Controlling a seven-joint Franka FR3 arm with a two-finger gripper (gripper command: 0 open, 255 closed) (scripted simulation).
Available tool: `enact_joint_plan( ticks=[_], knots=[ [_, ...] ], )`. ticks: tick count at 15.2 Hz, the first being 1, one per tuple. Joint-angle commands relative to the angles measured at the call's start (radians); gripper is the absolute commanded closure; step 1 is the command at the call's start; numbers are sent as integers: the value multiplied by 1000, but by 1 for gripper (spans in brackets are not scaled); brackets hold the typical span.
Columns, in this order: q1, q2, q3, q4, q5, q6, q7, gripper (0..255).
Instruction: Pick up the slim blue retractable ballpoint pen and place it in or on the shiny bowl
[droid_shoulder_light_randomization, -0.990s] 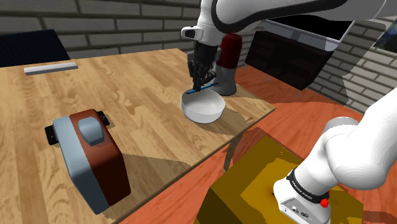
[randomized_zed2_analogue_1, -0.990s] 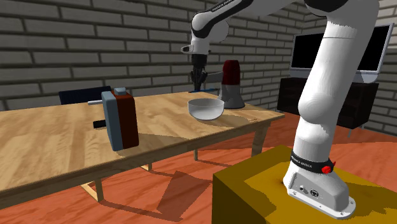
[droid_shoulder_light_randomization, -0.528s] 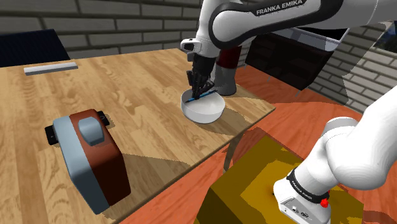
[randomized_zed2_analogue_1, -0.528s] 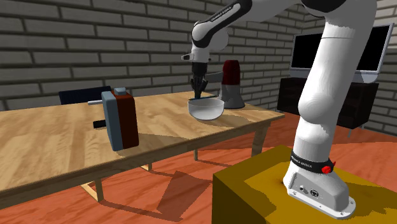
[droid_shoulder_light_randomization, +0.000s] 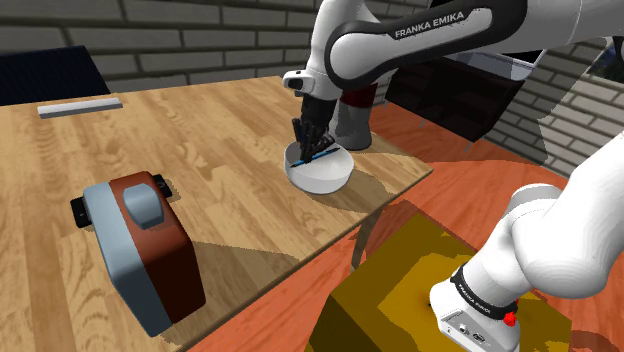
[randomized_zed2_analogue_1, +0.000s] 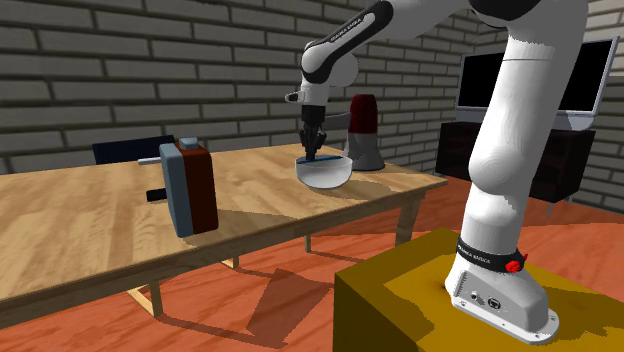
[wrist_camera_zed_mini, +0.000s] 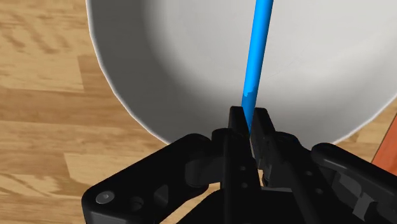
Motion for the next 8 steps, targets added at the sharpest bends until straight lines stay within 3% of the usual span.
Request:
enact_joint_plan(
  ticks=[1,2,3,8],
  knots=[
    [0,0,0,0,0,1,0,255],
    [0,0,0,0,0,1,0,255],
    [0,0,0,0,0,1,0,0],
    [0,0,0,0,0,1,0,0]
  ],
)
